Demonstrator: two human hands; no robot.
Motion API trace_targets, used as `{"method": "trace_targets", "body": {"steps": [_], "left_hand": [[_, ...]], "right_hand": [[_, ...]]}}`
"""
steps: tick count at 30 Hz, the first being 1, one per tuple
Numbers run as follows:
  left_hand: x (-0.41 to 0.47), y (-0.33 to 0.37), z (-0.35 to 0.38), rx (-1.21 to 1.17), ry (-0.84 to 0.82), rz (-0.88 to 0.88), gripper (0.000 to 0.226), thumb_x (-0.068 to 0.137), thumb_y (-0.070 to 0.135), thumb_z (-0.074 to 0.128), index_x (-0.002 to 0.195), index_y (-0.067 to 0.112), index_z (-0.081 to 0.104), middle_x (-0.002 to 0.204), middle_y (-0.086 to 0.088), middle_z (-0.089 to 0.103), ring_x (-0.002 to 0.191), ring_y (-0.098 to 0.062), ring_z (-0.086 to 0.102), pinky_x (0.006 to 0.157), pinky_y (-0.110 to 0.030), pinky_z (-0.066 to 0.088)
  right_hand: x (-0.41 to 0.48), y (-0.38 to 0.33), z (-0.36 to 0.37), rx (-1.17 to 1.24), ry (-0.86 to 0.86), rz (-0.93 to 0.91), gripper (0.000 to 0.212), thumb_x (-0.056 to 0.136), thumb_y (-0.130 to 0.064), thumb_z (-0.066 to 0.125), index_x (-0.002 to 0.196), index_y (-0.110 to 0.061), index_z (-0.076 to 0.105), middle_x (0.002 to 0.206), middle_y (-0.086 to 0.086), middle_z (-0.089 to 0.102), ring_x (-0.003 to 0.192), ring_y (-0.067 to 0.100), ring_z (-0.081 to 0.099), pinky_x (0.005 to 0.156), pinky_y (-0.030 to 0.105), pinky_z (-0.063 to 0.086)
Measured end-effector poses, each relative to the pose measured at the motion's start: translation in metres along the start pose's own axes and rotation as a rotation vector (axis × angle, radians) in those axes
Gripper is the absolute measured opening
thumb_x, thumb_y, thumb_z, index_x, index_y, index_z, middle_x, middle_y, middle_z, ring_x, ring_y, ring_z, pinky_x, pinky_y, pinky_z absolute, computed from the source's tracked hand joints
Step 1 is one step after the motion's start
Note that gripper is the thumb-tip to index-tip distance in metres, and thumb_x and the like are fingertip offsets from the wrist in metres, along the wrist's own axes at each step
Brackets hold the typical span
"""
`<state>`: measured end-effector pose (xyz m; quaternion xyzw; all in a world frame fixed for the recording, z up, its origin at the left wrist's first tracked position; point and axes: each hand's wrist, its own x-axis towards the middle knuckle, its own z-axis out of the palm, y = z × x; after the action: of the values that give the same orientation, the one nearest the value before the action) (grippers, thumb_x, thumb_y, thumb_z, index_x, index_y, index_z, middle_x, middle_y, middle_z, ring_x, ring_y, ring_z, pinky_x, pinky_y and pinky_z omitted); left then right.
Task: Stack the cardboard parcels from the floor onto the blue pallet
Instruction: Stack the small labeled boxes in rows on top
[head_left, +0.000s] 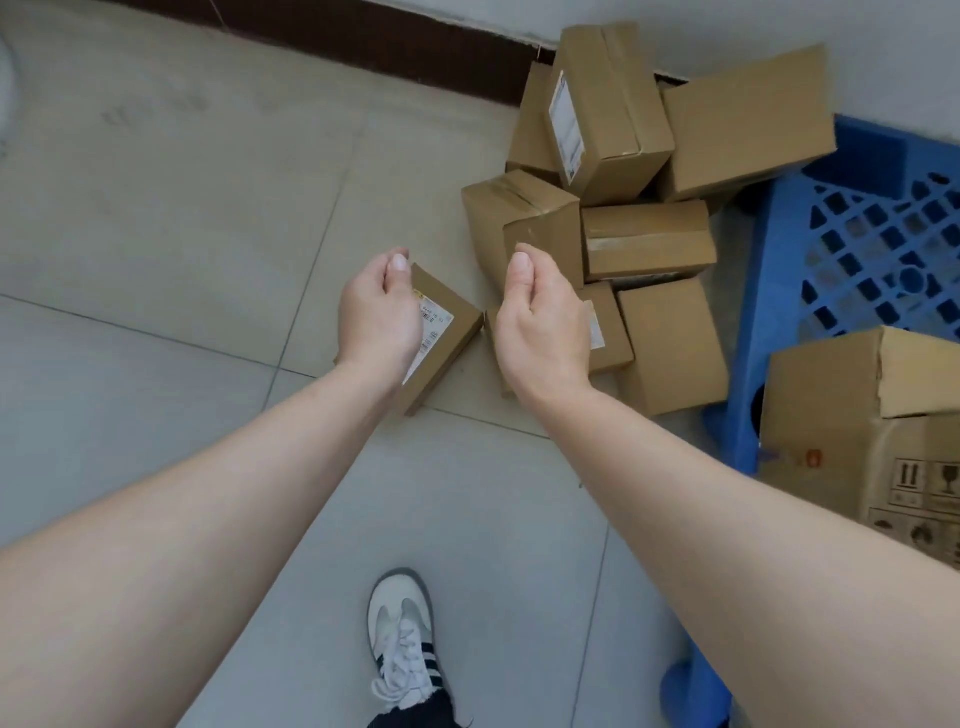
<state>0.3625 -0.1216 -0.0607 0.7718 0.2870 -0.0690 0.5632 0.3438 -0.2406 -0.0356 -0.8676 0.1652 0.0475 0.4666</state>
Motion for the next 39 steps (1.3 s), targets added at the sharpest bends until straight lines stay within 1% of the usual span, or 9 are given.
{"method": "trace_targets", "body": {"steps": [4,6,11,16,22,27,31,36,39], "left_hand": [[0.031,-0.034,-0.004,0.026,-0.008,-0.024,0.037,0.102,0.027,0.035,0.129,0.015,0.057,0.123,0.008,0.060,0.102,-0.003,0.054,0.092,-0.023,0.043],[0.044,-0.049,-0.007,0.059,-0.012,-0.035,0.037,0.102,0.027,0.035,0.129,0.016,0.057,0.111,0.010,0.060,0.096,-0.004,0.053,0.085,-0.021,0.041],[0.074,-0.088,-0.009,0.143,-0.022,-0.025,0.036,0.102,0.025,0.034,0.127,0.014,0.058,0.127,0.002,0.059,0.116,-0.013,0.053,0.097,-0.027,0.042],[0.101,-0.123,-0.002,0.226,-0.060,-0.007,0.035,0.102,0.025,0.034,0.124,0.013,0.059,0.111,0.008,0.058,0.101,-0.007,0.051,0.084,-0.019,0.036],[0.127,-0.155,0.003,0.335,-0.051,0.017,0.035,0.100,0.025,0.033,0.121,0.015,0.061,0.104,0.008,0.058,0.097,-0.011,0.053,0.080,-0.021,0.039],[0.148,-0.179,0.005,0.411,-0.112,0.043,0.037,0.102,0.023,0.031,0.130,0.017,0.054,0.128,0.007,0.057,0.117,-0.011,0.050,0.089,-0.015,0.033],[0.152,-0.194,0.002,0.467,-0.154,0.073,0.025,0.098,0.018,0.028,0.092,0.013,0.052,0.074,0.007,0.049,0.071,-0.015,0.042,0.064,-0.027,0.030],[0.130,-0.210,-0.003,0.415,-0.090,0.012,0.041,0.101,0.022,0.031,0.137,0.015,0.047,0.136,-0.001,0.054,0.124,-0.017,0.049,0.097,-0.020,0.036],[0.115,-0.212,-0.008,0.393,-0.054,0.008,0.041,0.099,0.024,0.033,0.137,0.019,0.048,0.130,-0.005,0.054,0.122,-0.019,0.050,0.099,-0.024,0.038]], "right_hand": [[0.008,0.024,0.041,-0.025,0.005,0.046,0.031,0.101,-0.028,0.028,0.101,-0.016,0.057,0.088,-0.005,0.054,0.086,0.016,0.047,0.072,0.030,0.033],[0.012,0.037,0.060,-0.031,0.003,0.083,0.033,0.101,-0.029,0.027,0.100,-0.013,0.056,0.087,-0.004,0.054,0.084,0.018,0.047,0.071,0.033,0.035],[0.018,0.071,0.099,-0.037,0.001,0.157,0.029,0.101,-0.029,0.028,0.089,-0.017,0.051,0.083,-0.003,0.053,0.082,0.019,0.046,0.068,0.032,0.031],[0.020,0.106,0.134,-0.039,0.025,0.215,0.032,0.101,-0.027,0.030,0.071,-0.019,0.039,0.066,-0.006,0.043,0.073,0.020,0.042,0.061,0.031,0.024],[0.025,0.134,0.169,-0.013,0.020,0.285,0.031,0.101,-0.026,0.029,0.092,-0.011,0.055,0.089,0.004,0.059,0.079,0.020,0.044,0.064,0.032,0.024],[0.031,0.143,0.195,0.050,-0.029,0.359,0.032,0.102,-0.026,0.026,0.112,-0.011,0.051,0.108,0.004,0.063,0.099,0.026,0.054,0.068,0.029,0.028],[0.033,0.148,0.205,0.116,-0.075,0.415,0.042,0.102,-0.027,0.025,0.142,-0.017,0.032,0.135,0.001,0.052,0.123,0.023,0.045,0.089,0.028,0.033],[0.027,0.155,0.210,0.128,-0.088,0.392,0.047,0.102,-0.026,0.027,0.149,-0.023,0.022,0.149,-0.005,0.037,0.135,0.016,0.035,0.101,0.021,0.027],[0.020,0.154,0.200,0.131,-0.082,0.357,0.046,0.101,-0.026,0.029,0.148,-0.022,0.026,0.144,-0.003,0.044,0.132,0.016,0.038,0.096,0.018,0.027]]}}
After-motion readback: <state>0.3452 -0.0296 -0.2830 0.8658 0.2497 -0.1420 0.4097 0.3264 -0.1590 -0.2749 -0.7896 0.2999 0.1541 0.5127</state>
